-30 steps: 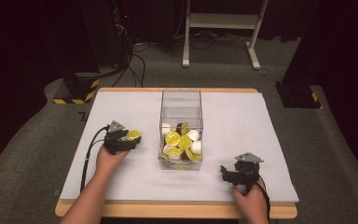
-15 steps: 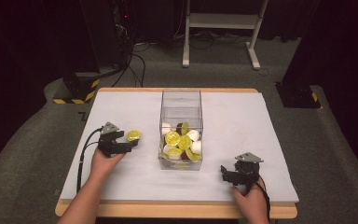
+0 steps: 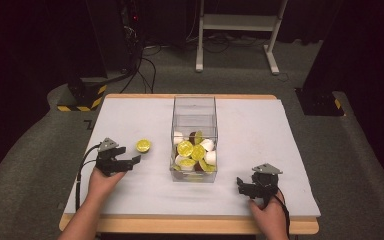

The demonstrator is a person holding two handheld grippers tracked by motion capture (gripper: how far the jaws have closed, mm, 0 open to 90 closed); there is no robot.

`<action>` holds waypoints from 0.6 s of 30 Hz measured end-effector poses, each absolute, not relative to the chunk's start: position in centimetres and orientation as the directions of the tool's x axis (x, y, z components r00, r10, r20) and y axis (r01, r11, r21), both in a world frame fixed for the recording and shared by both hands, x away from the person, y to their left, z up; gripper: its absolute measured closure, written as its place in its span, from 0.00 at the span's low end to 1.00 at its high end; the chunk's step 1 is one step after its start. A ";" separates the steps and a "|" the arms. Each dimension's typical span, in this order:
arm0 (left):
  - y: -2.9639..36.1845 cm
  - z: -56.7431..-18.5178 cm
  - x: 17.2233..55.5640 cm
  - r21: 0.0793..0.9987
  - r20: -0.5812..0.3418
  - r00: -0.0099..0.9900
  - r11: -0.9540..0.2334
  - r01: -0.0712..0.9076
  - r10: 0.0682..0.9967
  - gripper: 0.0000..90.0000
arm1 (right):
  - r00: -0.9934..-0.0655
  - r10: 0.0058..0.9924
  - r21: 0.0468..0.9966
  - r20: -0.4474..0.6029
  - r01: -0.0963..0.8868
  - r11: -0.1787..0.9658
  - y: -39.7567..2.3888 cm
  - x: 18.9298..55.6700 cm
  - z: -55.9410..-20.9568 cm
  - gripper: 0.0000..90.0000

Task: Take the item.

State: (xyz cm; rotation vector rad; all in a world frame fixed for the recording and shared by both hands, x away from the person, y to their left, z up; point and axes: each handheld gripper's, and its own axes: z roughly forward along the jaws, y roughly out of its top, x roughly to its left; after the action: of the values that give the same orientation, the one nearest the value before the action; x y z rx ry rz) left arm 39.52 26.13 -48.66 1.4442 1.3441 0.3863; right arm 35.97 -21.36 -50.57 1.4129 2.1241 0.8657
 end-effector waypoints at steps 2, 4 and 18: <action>26.4 -48.9 39.0 0.832 -0.406 0.310 0.208 0.514 0.860 0.23 | -0.379 0.925 0.709 -0.021 0.647 0.281 -21.4 36.0 -50.6 0.12; 26.6 -49.1 38.7 0.835 -0.391 0.314 0.189 0.516 0.865 0.23 | -0.378 0.925 0.709 -0.021 0.647 0.281 -21.4 36.0 -50.6 0.12; 27.5 -51.1 35.4 0.820 -0.335 0.317 0.110 0.562 0.887 0.24 | -0.378 0.925 0.709 -0.022 0.647 0.281 -21.4 36.0 -50.6 0.12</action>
State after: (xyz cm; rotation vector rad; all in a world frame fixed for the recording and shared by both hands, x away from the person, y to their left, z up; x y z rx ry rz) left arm 35.44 27.50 -51.12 1.5694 1.3610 0.4031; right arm 35.97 -21.35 -50.58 1.4120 2.1237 0.8650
